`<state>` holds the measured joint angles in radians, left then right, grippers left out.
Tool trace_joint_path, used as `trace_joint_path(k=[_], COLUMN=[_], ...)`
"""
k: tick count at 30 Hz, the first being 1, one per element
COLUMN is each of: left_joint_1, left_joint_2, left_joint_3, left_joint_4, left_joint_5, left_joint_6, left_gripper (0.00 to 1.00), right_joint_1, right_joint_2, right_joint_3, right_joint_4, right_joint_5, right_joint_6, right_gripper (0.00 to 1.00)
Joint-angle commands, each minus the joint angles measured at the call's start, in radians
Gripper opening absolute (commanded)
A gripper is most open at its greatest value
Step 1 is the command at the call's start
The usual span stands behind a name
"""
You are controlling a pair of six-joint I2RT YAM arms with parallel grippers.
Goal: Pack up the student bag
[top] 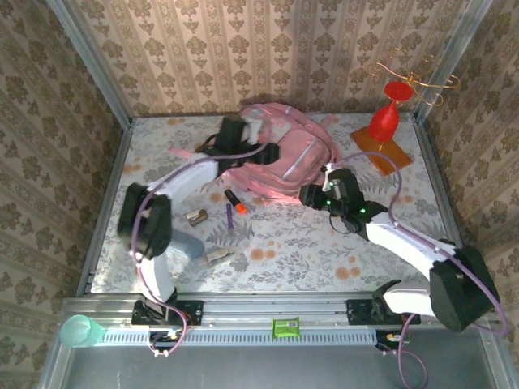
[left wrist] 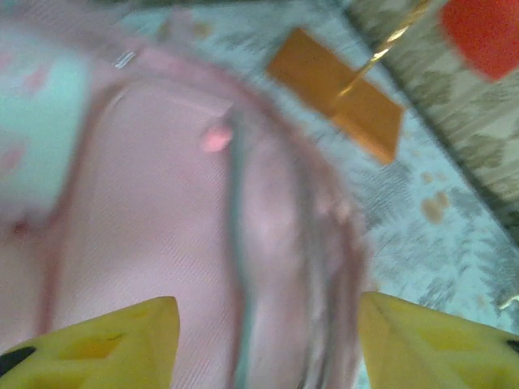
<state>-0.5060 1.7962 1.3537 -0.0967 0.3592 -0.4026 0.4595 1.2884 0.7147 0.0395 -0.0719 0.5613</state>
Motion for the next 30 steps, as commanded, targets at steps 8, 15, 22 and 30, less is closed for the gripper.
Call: trace_joint_path(k=[8, 15, 22, 30], left_joint_1=[0.216, 0.194, 0.156, 0.136], left_joint_2=[-0.037, 0.086, 0.176, 0.131], left_joint_3=[-0.287, -0.229, -0.221, -0.258], left_joint_4=[0.141, 0.167, 0.206, 0.283], left_joint_5=[-0.034, 0.021, -0.017, 0.010], left_joint_6=[-0.265, -0.263, -0.262, -0.265], left_gripper=[0.74, 0.64, 0.40, 0.00], right_joint_1=[0.010, -0.004, -0.043, -0.017], right_joint_2=[0.296, 0.316, 0.352, 0.181], right_joint_3=[0.112, 0.122, 0.189, 0.221], right_joint_4=[0.133, 0.069, 0.002, -0.175], right_joint_5=[-0.022, 0.073, 0.128, 0.152], right_joint_6=[0.052, -0.003, -0.109, -0.222], right_gripper=[0.46, 0.47, 0.48, 0.51])
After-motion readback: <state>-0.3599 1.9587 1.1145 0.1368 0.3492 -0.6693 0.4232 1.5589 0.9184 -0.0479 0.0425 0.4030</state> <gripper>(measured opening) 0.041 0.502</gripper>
